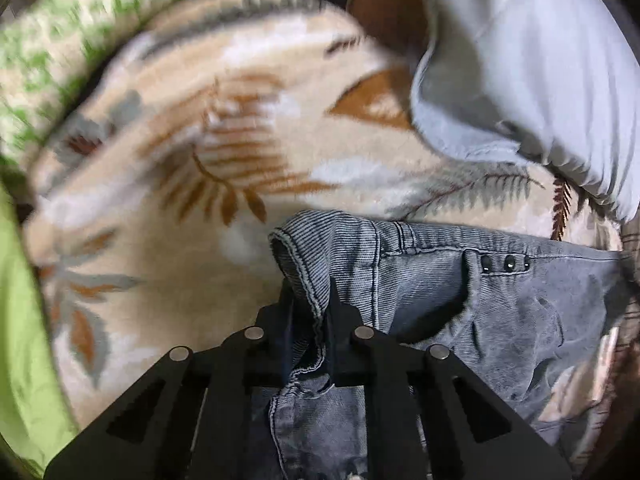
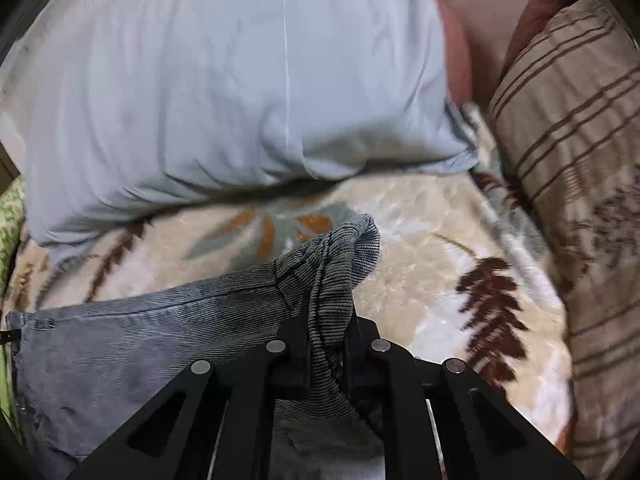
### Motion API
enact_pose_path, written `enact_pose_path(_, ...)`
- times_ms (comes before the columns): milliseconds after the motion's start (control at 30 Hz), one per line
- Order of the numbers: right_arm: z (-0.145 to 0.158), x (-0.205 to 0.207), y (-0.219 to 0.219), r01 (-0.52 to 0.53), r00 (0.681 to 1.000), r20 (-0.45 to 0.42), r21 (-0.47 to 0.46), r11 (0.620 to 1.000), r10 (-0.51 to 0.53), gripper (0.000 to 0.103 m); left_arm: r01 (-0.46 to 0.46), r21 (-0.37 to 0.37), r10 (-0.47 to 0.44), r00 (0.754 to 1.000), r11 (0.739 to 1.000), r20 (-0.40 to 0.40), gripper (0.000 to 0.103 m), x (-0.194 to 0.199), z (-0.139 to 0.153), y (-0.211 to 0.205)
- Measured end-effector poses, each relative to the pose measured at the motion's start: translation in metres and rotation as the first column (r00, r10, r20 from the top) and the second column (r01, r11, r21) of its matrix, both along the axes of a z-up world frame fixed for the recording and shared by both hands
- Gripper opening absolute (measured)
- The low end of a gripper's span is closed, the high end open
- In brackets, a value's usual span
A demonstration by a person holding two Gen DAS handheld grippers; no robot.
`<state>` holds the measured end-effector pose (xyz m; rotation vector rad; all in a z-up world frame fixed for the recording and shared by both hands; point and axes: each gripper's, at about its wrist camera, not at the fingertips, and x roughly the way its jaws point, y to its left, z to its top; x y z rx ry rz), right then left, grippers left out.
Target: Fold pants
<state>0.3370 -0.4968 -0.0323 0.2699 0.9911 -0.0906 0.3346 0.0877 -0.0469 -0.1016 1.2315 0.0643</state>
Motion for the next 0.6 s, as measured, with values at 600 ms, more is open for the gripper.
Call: enact_pose_path(600, 0.096, -0.222, 0.006, 0.015, 0.972, 0.235, 0.019, 1.000, -0.019, 0.010, -0.029, 0.094, 0.000, 0.954, 0.995, 0.301, 0.010, -0.195, 0.099, -0.010)
